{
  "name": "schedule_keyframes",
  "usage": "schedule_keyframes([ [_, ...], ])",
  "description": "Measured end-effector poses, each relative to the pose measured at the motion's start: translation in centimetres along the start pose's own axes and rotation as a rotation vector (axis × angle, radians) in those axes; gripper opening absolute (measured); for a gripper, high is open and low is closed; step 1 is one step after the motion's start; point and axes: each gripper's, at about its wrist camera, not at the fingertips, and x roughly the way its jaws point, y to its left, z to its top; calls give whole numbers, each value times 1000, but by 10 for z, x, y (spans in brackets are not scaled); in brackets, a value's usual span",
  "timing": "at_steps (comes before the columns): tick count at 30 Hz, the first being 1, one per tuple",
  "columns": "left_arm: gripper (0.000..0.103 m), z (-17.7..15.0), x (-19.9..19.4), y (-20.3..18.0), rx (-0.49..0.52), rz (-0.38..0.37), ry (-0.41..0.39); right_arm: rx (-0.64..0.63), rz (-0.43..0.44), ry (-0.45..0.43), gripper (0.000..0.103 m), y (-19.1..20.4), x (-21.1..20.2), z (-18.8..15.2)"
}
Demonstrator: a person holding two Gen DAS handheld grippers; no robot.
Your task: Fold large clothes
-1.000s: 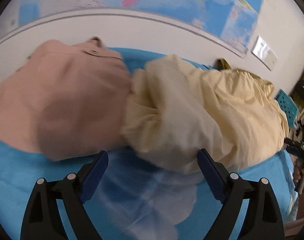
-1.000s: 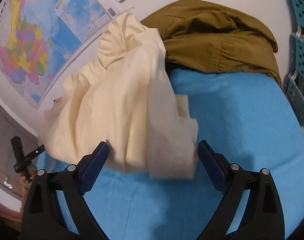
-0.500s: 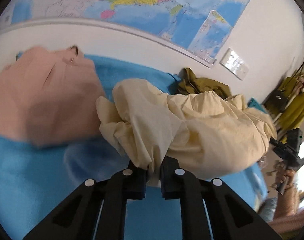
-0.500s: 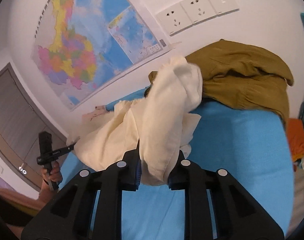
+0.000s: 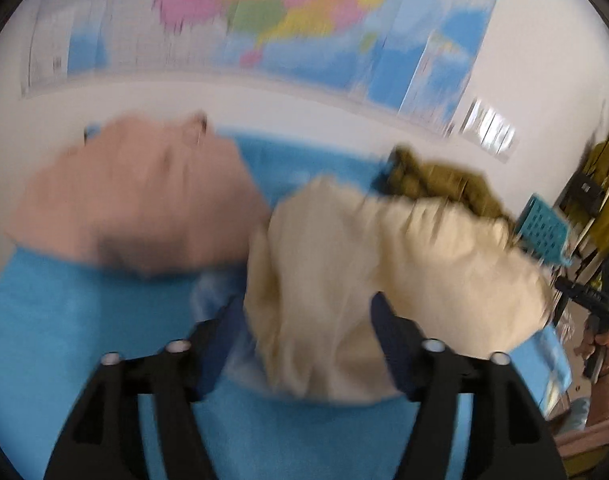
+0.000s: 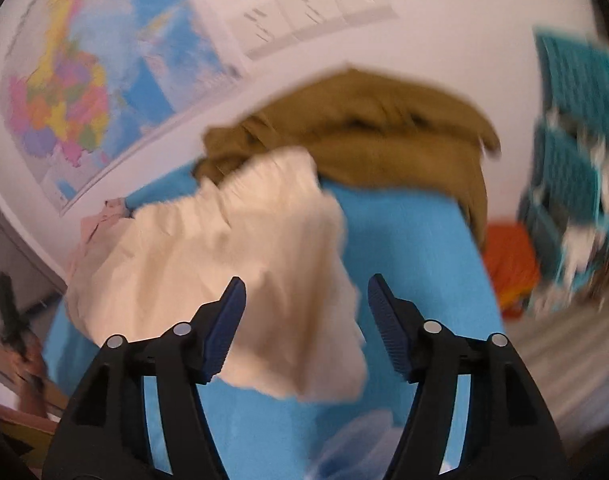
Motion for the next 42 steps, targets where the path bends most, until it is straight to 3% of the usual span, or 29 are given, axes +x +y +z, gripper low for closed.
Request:
schedule_keyframes([
  [4, 69, 23, 24, -40, 116, -58, 0, -142, 3, 14, 69, 39, 32, 24],
  [7, 69, 26, 65, -66, 173, -88, 95, -215, -14, 84, 69, 62, 80, 32],
  [9, 69, 22, 98, -79, 201, -72, 173, -270, -42, 144, 64, 74, 107, 27],
  [12, 64, 19, 140, -81, 163, -37, 272, -282, -66, 205, 40, 76, 141, 25],
  [14, 52, 19, 147, -81, 168, -25, 276, -271, -60, 206, 17, 73, 147, 29],
  [17, 31, 31, 154, -76, 147, -16, 291, -264, -66, 159, 7, 75, 138, 39],
  [19, 23, 42, 163, -70, 103, -20, 304, -277, -112, 43, 6, 83, 121, 54],
  [21, 23, 49, 168, -69, 82, -3, 297, -263, -118, -11, 5, 88, 117, 69],
  [23, 25, 52, 169, -67, 76, 23, 288, -254, -121, -2, 6, 90, 129, 75],
  [25, 27, 51, 175, -63, 62, 40, 284, -310, -169, 87, 7, 92, 161, 67],
  [27, 28, 49, 178, -61, 60, 32, 280, -335, -179, 164, 16, 90, 182, 55],
  [29, 28, 47, 177, -61, 74, 31, 272, -352, -180, 186, 21, 88, 187, 49],
  [33, 29, 46, 171, -58, 72, 10, 272, -225, -96, 149, 29, 74, 159, 57],
  [35, 38, 45, 161, -59, 94, 15, 250, -202, -42, 94, 38, 75, 135, 59],
  [38, 43, 46, 147, -58, 115, 27, 219, -210, 51, 28, 41, 88, 104, 57],
  [42, 47, 47, 144, -59, 145, 81, 194, -299, 155, 66, 41, 127, 114, 48],
])
